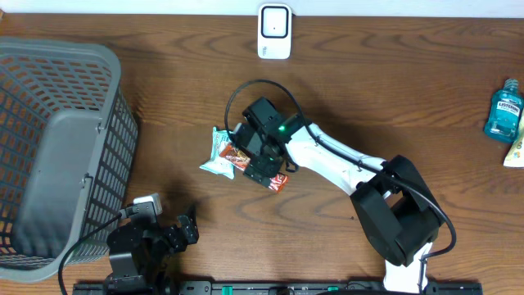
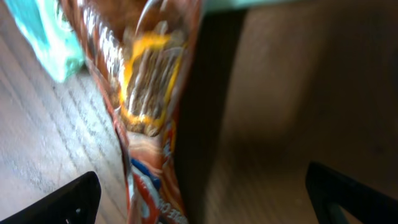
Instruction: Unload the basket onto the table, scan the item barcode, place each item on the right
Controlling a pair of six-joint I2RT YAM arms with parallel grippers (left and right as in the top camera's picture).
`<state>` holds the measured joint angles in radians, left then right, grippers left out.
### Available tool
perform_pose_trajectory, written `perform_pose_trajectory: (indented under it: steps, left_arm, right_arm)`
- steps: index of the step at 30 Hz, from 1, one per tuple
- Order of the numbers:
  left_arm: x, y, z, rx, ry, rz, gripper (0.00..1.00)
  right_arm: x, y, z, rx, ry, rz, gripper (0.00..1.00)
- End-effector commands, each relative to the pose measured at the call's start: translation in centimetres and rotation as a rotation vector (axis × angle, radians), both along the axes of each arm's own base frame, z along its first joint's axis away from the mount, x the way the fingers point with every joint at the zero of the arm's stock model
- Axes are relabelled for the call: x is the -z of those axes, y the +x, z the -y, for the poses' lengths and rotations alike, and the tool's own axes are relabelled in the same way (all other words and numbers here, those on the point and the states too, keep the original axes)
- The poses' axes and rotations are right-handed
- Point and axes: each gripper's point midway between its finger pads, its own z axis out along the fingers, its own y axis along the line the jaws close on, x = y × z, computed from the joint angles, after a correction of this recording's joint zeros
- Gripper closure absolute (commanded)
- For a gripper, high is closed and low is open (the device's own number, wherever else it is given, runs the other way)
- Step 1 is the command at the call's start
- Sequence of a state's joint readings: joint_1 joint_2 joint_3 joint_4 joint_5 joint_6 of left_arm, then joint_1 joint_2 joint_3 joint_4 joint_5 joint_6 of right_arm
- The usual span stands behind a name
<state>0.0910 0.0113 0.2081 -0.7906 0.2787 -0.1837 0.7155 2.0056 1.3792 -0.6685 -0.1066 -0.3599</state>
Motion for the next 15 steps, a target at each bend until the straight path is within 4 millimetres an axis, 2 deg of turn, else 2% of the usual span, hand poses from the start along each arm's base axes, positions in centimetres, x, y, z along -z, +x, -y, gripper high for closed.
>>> perform_pose_trajectory:
  steps: [1,5,11,15]
  left_arm:
    - [1.5,-1.1,0.0,-0.005,-0.008,-0.072,0.02]
    - [1.5,-1.1,0.0,-0.005,-0.008,-0.072,0.02]
    - [1.5,-1.1,0.0,-0.005,-0.008,-0.072,0.02]
    - [1.5,-1.1,0.0,-0.005,-0.008,-0.072,0.03]
  right_arm:
    - [-2.4,0.5,-2.1,0.013,0.037,0.063,0.01]
    - [-2.7,0.4,-3.8,0.046,0.044,0.127,0.01]
    - [-2.7,2.0,-2.1,0.221,-0.109,0.358,0.01]
    - [-3.2,2.1,-2.4,0.309,-0.114,0.467,0.01]
